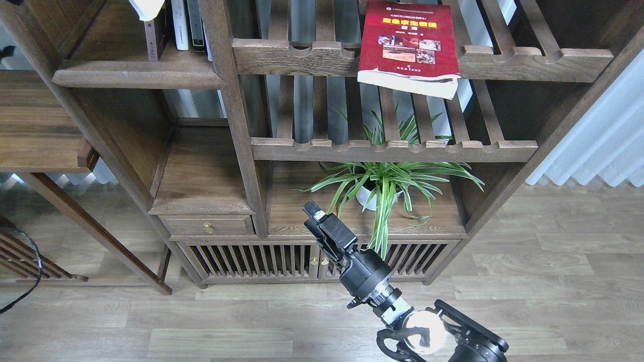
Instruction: Organize books on shelf
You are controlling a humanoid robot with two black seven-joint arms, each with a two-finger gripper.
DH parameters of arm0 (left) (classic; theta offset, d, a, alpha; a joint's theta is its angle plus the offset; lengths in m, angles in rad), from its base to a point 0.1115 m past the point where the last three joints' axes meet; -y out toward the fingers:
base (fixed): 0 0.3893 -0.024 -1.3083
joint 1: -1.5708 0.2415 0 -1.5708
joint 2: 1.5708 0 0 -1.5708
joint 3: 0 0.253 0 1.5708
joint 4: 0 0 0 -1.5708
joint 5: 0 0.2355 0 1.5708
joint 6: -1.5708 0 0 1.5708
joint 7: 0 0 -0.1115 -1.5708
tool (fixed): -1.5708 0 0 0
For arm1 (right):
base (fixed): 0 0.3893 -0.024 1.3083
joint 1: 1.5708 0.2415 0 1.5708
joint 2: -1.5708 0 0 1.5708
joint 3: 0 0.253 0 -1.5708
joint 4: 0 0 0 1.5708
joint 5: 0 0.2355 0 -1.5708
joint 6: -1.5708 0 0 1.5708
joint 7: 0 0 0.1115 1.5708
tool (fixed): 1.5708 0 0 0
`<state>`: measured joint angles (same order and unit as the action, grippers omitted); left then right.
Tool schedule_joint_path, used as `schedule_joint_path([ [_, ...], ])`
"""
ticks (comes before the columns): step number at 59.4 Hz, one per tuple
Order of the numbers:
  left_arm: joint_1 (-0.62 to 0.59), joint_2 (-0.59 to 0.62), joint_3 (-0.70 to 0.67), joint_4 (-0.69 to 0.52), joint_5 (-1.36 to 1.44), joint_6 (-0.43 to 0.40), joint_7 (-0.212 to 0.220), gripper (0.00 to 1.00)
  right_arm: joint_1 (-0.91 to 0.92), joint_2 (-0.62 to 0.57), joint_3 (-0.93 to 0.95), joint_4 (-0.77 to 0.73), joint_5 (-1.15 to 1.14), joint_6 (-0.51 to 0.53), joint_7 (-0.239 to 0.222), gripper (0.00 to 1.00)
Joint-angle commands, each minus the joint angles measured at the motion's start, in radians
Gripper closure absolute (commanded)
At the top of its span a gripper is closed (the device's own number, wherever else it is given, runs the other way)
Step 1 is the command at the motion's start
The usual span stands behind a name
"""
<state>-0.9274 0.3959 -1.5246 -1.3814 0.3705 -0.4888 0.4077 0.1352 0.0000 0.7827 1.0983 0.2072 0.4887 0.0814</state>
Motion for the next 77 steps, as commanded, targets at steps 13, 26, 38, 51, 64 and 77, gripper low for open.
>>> schedule_joint_path([
  [13, -0.001, 0.014, -0.081, 0.001, 0.002, 0.000, 0.049, 1.00, -0.011, 0.000, 0.001, -0.003, 0.000, 0.000, 0.000, 0.17],
  [26, 0.001, 0.055, -0.167, 0.001, 0.004, 0.000, 0.081, 1.00, -0.014, 0.000, -0.002, -0.018, 0.000, 0.000, 0.000, 0.17],
  [38, 0.007, 0.162, -0.187, 0.011, 0.005, 0.000, 0.081, 1.00, -0.012, 0.000, -0.002, -0.021, 0.000, 0.000, 0.000, 0.17],
  [51, 0.027, 0.215, -0.212, 0.042, 0.007, 0.000, 0.081, 1.00, -0.016, 0.000, 0.000, -0.031, 0.000, 0.000, 0.000, 0.17],
  [64, 0.041, 0.228, -0.213, 0.073, 0.007, 0.000, 0.081, 1.00, -0.016, 0.000, 0.000, -0.035, 0.000, 0.000, 0.000, 0.16],
  [77, 0.064, 0.230, -0.197, 0.137, 0.064, 0.000, 0.073, 1.00, -0.014, 0.000, -0.002, -0.035, 0.000, 0.000, 0.000, 0.16],
])
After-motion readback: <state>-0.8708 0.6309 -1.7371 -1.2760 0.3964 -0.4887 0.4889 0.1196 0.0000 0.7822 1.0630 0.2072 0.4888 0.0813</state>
